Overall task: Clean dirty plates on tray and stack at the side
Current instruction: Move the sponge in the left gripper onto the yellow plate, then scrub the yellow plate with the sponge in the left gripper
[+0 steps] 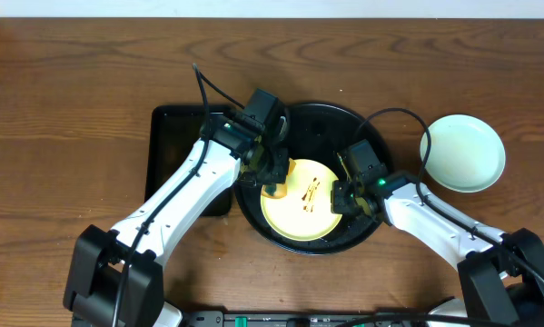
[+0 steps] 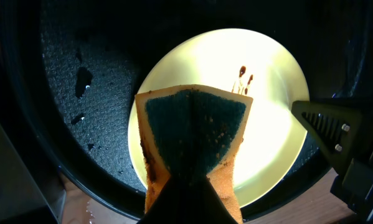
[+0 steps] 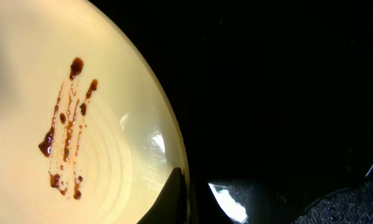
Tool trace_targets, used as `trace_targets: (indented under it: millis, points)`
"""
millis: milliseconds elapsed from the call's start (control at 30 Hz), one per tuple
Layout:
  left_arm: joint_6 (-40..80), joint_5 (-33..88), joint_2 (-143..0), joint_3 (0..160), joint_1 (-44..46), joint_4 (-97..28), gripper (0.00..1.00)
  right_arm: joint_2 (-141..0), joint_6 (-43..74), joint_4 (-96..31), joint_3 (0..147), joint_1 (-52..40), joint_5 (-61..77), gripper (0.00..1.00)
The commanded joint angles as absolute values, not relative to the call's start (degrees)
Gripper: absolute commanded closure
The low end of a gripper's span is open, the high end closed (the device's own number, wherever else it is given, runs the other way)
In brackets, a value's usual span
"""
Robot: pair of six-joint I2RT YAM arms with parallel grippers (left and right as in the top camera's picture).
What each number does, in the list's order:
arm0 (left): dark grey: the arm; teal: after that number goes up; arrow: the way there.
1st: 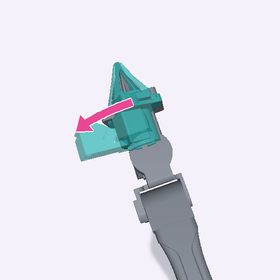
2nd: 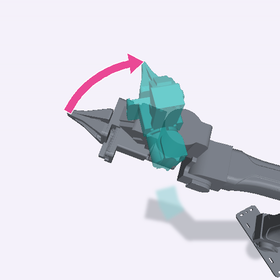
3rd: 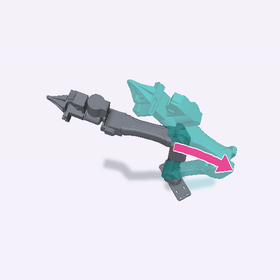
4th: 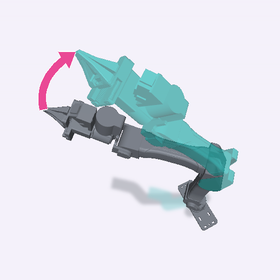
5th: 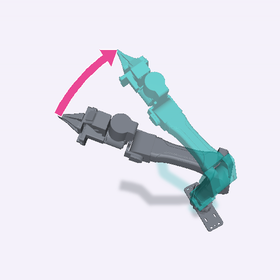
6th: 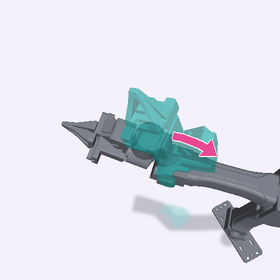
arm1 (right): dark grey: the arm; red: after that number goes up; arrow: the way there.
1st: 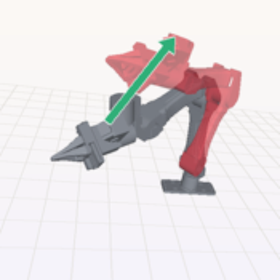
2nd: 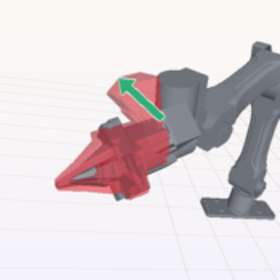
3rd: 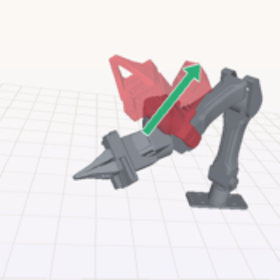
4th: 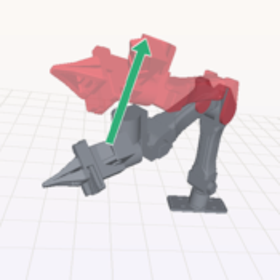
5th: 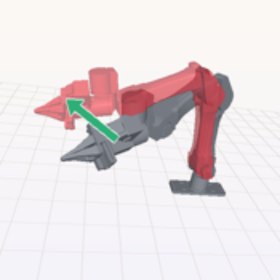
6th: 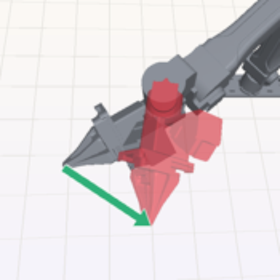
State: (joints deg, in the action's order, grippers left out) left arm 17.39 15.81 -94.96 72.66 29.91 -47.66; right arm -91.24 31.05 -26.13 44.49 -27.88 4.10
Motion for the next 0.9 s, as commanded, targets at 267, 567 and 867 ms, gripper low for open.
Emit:
trace_targets:
  millis: [267, 567, 867]
  points:
    - [21.82, 17.61, -96.29, 69.60, 35.64, -43.40, 0.92, -91.94, 31.29, -25.93, 43.72, -28.69, 3.22, 0.99]
    - [23.24, 25.61, -102.04, 67.70, 40.14, -34.87, 0.93, -91.94, 31.29, -25.96, 43.72, -28.69, 3.22, 0.99]
    - [23.24, 27.03, -106.21, 67.70, 40.21, -32.62, 0.92, -91.94, 31.27, -26.13, 43.72, -28.69, 3.22, 0.99]
